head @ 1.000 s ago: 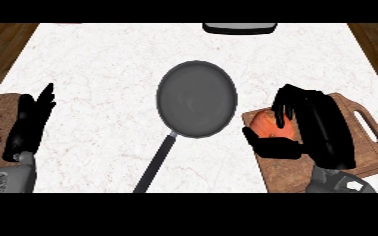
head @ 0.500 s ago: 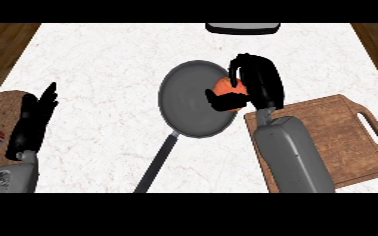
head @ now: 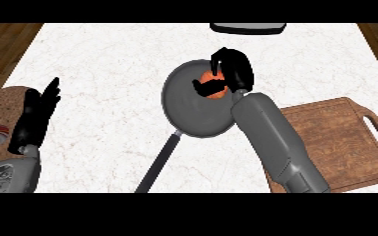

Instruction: Pick the squash from the cutting board and place it in the pan

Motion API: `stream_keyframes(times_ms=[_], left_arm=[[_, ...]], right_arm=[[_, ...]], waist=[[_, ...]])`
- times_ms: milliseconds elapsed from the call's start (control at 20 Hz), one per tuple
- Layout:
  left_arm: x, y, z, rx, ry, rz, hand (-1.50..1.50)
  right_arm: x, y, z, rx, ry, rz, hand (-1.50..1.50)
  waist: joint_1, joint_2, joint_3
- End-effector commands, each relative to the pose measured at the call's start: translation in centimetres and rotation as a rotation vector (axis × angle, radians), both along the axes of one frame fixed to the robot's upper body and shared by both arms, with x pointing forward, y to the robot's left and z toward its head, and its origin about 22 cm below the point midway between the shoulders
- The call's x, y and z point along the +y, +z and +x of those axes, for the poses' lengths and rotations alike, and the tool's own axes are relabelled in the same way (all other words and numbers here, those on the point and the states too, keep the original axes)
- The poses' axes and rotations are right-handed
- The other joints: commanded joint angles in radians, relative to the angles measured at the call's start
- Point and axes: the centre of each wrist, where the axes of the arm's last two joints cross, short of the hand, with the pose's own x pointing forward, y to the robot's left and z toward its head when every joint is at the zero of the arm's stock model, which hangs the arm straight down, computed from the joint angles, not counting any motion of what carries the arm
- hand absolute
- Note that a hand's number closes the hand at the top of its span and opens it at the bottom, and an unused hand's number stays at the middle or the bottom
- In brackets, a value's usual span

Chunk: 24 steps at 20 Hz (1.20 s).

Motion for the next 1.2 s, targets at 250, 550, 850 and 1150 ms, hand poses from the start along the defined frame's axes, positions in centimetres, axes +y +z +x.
stream_keyframes(times_ms=[250, 550, 850, 1150], left_arm=[[-2.8, 0.7, 1.3, -0.031, -0.068, 0.000, 0.00], [-2.9, 0.5, 2.6, -0.023, -0.087, -0.008, 0.00], [-3.7, 1.8, 3.8, -0.033, -0.073, -0.007, 0.00], [-2.0, 0.5, 1.9, 0.001, -0.053, -0.012, 0.00]], right_arm=[[0.0, -3.2, 0.9, 0.117, -0.022, 0.175, -1.50], [-0.1, -5.8, -0.5, 0.088, -0.027, 0.215, -1.50], [0.4, -3.9, 0.6, -0.016, -0.014, 0.374, -1.50], [0.5, -2.6, 1.4, -0.136, -0.098, 0.499, -1.50]], waist=[[0.060, 0.013, 0.002], [0.092, 0.024, 0.002], [0.081, 0.022, 0.004], [0.060, 0.012, 0.002]])
